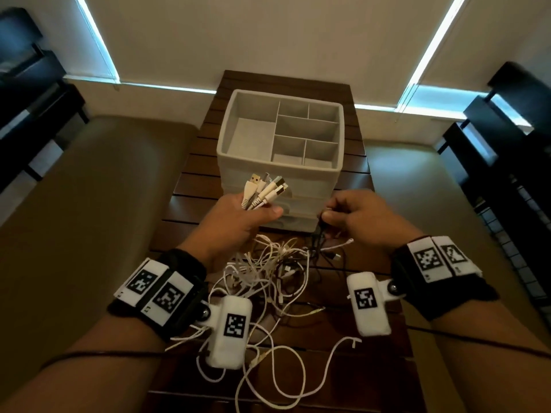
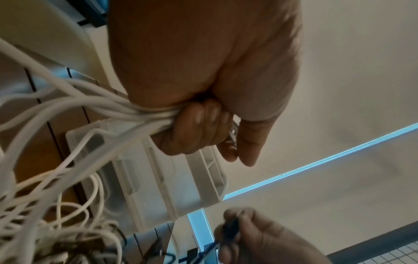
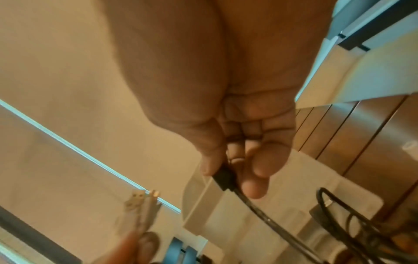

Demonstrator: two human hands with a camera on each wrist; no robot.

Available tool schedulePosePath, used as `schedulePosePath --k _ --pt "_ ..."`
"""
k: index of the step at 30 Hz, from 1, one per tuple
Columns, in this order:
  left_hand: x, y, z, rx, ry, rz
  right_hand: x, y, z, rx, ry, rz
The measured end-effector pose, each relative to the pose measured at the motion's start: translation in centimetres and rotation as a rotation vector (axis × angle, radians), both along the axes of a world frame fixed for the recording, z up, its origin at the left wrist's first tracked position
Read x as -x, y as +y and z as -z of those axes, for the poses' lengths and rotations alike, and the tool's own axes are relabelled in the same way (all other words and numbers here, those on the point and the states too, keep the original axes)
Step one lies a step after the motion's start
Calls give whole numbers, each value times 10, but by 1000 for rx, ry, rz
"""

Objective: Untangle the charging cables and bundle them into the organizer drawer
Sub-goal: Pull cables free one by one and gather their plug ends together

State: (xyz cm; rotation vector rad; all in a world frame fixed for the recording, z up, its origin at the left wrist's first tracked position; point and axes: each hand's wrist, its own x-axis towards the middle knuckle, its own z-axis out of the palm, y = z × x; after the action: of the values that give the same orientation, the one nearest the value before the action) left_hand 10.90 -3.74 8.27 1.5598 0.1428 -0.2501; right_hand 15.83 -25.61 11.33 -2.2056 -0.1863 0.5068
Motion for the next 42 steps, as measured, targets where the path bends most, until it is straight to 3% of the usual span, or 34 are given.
schedulePosePath --k 5,11,17,21,24,30,33,36,42 --pt "5 -15 -2 55 -17 92 11 22 -22 -376 163 121" --pt "13 -21 -3 127 -47 113 21 36 -30 -554 154 214" --pt "17 -27 -4 201 6 1 30 41 -19 -659 133 302" --pt "14 -24 -6 397 24 -49 45 38 9 -483 214 13" --pt "12 -23 -6 369 32 -123 53 41 24 -281 100 -120" --pt "17 -29 -9 204 -44 -230 57 55 24 -159 -99 -200" --pt "11 -22 -16 291 -54 -318 54 50 36 -80 -111 -273" --pt "13 -10 -24 467 -34 -227 41 37 51 -54 -112 -251" --pt "20 7 -31 306 -129 -153 25 35 60 113 -183 -296"
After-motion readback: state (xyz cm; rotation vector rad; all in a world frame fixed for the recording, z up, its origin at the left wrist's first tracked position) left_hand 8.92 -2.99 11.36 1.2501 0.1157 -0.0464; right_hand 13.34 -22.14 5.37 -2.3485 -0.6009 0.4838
